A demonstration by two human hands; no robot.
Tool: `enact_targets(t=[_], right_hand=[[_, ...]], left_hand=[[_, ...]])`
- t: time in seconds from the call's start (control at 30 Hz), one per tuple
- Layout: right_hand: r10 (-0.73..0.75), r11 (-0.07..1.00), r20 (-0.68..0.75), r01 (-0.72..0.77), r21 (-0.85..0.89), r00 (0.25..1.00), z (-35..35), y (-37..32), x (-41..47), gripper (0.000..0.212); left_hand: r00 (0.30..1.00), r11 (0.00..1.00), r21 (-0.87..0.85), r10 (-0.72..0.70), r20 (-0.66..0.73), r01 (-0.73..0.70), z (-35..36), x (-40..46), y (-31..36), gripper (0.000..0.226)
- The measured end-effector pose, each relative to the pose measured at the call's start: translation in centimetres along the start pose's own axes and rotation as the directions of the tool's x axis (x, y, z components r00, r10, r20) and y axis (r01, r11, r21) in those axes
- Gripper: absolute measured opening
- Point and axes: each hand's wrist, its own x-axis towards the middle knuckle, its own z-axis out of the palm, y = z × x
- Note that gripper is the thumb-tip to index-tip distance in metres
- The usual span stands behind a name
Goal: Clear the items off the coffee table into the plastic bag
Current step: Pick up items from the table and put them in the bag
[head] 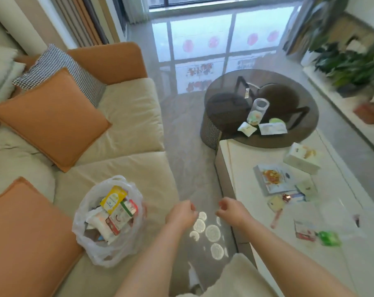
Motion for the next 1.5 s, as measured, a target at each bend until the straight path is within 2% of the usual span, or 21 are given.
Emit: enact_targets(t=[0.27, 0.47, 0.6, 0.77, 1.0, 1.17, 1.3, 1.4, 1.5], right_hand=[[0.164, 0.981, -0.063, -0.156, 0.112, 0.985, -5.6, 13.7, -3.5, 0.043], [0.327, 0.935, -0.095, -0.308, 0.177, 0.94, -8.4, 24.1, -4.5, 0.047], [0.434, 0.882, -0.098, -0.401, 0.248, 0.895, -8.9, 28.6, -4.6, 0.048], [0.539, 0.803, -0.078, -0.485, 0.346, 0.839, -8.3, 32.8, -3.3, 0.049], [0.632, 0.737, -0.067, -0.572, 0.36, 0.772, -5.9, 39.4, 0.9, 0.048], [0.674, 0.714, -0.071, -0.623, 0.32, 0.735, -3.9, 44.3, 6.1, 0.043], [0.646, 0.755, -0.136, -0.602, 0.258, 0.751, -2.6, 47.3, 11.0, 0.041], [0.59, 0.805, -0.2, -0.55, 0.223, 0.782, -1.6, 48.8, 14.4, 0.048], [0.508, 0.861, -0.275, -0.486, 0.15, 0.816, -0.8, 49.3, 17.1, 0.051]], left_hand=[[0.982, 0.959, 0.23, 0.143, 0.121, -0.168, 7.5, -1.1, 11.8, 0.032], [0.948, 0.93, 0.255, 0.203, 0.244, -0.265, 14.2, -1.1, 19.4, 0.037], [0.922, 0.894, 0.31, 0.226, 0.315, -0.325, 17.2, -0.2, 22.3, 0.045], [0.897, 0.836, 0.397, 0.224, 0.382, -0.378, 19.2, 3.2, 25.1, 0.043], [0.889, 0.767, 0.507, 0.176, 0.423, -0.393, 25.3, 11.4, 26.4, 0.039], [0.877, 0.712, 0.564, 0.155, 0.455, -0.418, 31.9, 17.5, 26.2, 0.04], [0.881, 0.67, 0.604, 0.17, 0.442, -0.432, 36.7, 21.7, 25.9, 0.036], [0.914, 0.68, 0.628, 0.168, 0.37, -0.379, 39.7, 24.1, 25.5, 0.042], [0.944, 0.735, 0.606, 0.146, 0.295, -0.304, 41.8, 25.8, 24.8, 0.054]])
